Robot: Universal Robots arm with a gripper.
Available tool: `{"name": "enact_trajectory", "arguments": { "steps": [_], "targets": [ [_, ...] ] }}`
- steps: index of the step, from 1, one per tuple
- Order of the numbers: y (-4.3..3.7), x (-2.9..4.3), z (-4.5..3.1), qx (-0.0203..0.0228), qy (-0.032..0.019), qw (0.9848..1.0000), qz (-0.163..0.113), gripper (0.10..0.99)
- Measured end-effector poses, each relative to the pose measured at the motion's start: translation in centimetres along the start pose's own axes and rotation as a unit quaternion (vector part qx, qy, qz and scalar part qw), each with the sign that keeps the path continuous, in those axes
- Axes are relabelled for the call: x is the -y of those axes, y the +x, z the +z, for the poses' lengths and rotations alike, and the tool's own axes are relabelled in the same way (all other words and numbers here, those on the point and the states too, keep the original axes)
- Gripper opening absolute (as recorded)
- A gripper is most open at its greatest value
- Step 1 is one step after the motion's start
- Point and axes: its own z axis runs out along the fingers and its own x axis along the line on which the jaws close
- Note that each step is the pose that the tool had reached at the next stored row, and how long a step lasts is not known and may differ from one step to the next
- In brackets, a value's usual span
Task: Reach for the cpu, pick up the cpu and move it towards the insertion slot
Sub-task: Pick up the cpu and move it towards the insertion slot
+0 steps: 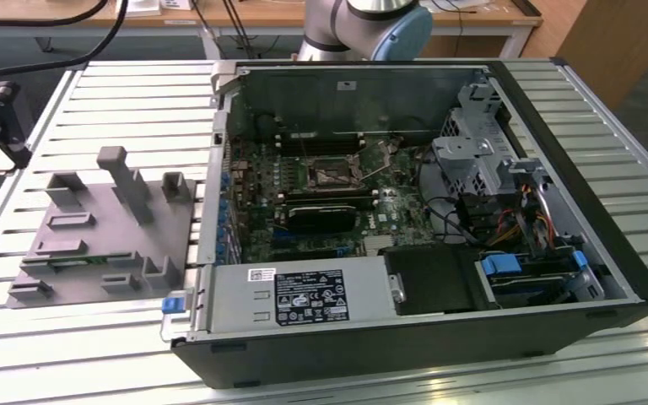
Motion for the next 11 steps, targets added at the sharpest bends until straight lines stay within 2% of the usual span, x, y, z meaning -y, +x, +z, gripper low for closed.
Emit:
{"name": "enact_trajectory", "arguments": {
  "steps": [5, 11],
  "targets": [
    [0.01, -0.07, -1.03, 0.0000, 0.0000, 1.0000, 0.000, 0.545],
    [0.02, -0.21, -2.88, 0.0000, 0.0001, 1.0000, 0.001, 0.545]
  ]
}}
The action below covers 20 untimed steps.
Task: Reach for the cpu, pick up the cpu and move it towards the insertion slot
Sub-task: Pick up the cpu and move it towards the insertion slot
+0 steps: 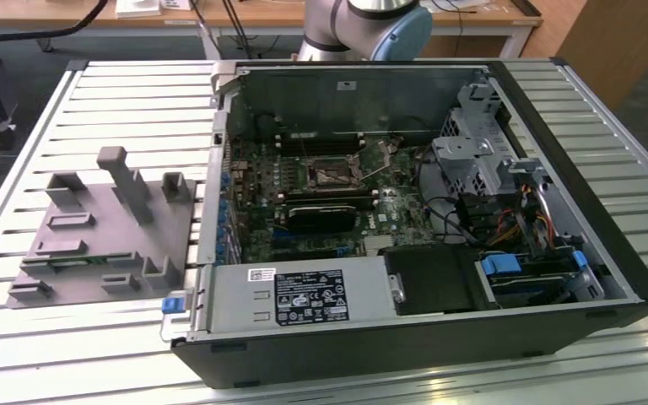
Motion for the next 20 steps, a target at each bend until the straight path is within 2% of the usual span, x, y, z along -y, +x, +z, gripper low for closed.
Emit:
{"name": "enact_trajectory", "arguments": {
  "steps": [7, 8, 10, 12, 17, 20],
  "targets": [
    [0.02, -0.20, -2.89, 0.0002, 0.0001, 1.0000, 0.001, 0.545],
    [0.02, -0.22, -3.12, 0.0001, 0.0002, 1.0000, 0.002, 0.545],
    [0.02, -0.23, -3.23, 0.0011, 0.0012, 1.0000, 0.002, 0.545],
    [-0.34, -0.24, -3.24, 0.0013, 0.0012, 1.0000, 0.002, 0.545],
    [-1.84, -0.26, -3.25, 0.0013, 0.0010, 1.0000, 0.001, 0.545],
    [-3.05, -0.29, -3.27, 0.0012, 0.0008, 1.0000, 0.001, 0.545]
  ]
}}
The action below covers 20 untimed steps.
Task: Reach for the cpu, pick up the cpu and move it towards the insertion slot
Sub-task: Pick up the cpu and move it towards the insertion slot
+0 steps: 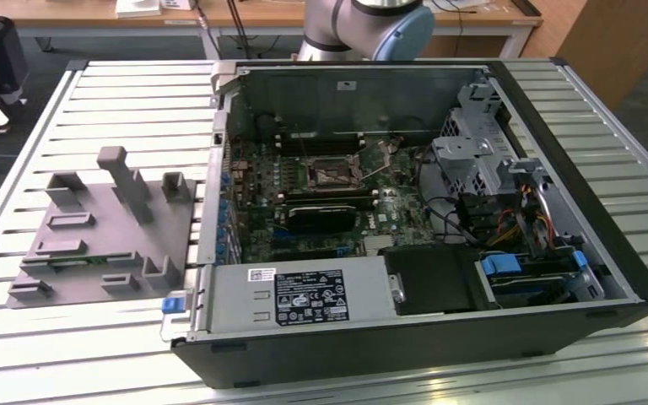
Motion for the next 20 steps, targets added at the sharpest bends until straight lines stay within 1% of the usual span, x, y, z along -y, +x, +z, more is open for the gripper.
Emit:
{"name": "enact_trajectory", "arguments": {
  "steps": [4, 9, 16, 20],
  "targets": [
    [-1.82, -0.04, 0.00, 0.0001, -0.0003, 1.0000, 0.000, 0.545],
    [-3.91, -0.08, -0.01, 0.0000, -0.0003, 1.0000, 0.000, 0.545],
    [-6.70, -0.13, -0.02, 0.0001, -0.0003, 1.0000, 0.000, 0.545],
    [-8.03, -0.16, -0.03, 0.0000, -0.0003, 1.0000, 0.000, 0.545]
  ]
}}
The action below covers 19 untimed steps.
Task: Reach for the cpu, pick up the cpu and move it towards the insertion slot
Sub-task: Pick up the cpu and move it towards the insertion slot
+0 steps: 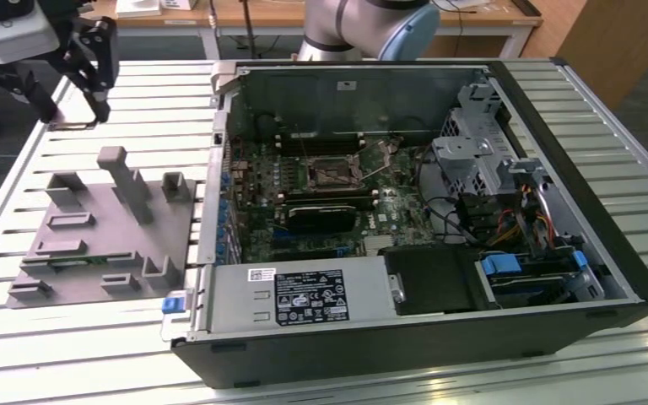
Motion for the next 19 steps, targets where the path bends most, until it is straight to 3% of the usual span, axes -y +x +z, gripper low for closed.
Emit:
{"name": "enact_trajectory", "arguments": {
  "steps": [19],
  "targets": [
    [-5.91, -0.12, -0.01, 0.0001, -0.0001, 1.0000, 0.000, 0.545]
  ]
}}
